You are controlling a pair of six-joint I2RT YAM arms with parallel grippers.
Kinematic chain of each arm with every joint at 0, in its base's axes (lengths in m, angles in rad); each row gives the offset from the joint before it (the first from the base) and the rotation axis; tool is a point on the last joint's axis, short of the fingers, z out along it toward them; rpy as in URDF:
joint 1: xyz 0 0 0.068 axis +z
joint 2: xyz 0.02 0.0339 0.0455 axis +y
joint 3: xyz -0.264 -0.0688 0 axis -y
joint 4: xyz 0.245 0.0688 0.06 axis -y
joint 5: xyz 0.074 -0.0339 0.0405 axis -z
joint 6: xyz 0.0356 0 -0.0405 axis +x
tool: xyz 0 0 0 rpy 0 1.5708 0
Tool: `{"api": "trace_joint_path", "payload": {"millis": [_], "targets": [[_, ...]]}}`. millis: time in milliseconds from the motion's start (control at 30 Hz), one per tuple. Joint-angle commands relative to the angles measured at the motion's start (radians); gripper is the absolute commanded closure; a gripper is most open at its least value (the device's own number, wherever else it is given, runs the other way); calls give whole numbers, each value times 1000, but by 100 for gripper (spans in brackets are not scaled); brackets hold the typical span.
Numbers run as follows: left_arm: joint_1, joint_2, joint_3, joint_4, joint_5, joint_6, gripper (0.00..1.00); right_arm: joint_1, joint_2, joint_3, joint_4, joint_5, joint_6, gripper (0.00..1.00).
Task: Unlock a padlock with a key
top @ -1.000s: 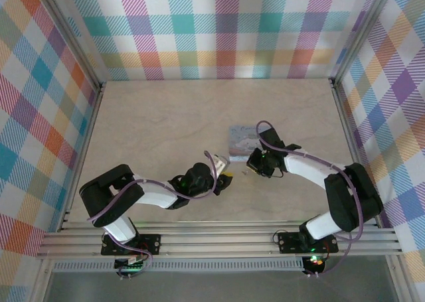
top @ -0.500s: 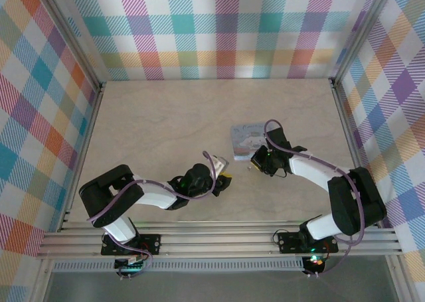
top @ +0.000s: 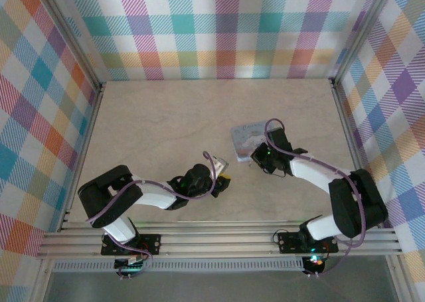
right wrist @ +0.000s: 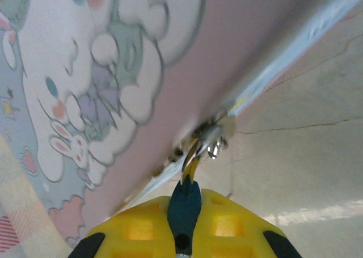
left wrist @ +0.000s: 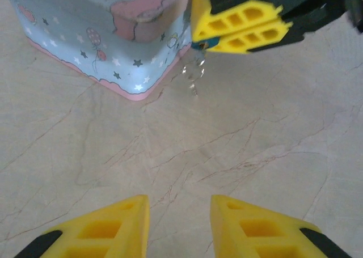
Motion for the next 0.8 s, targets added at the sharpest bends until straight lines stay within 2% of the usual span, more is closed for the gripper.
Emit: {"api": "trace_joint_path", "payload": {"millis": [0, 300, 500, 767], "targets": [[-6, -48, -23, -18, -2, -2, 67, 2, 40, -56, -8, 4, 28, 100], [-7, -96, -33, -62, -18, 6, 67, -2, 24, -57, -22, 31, 6, 100], [-8, -136, -34, -97, -21, -6, 67, -8, 38, -130, 74, 6, 81, 100], [-6, -148, -21, -116, -26, -15, 67, -20, 25, -132, 65, 24, 80, 100]]}}
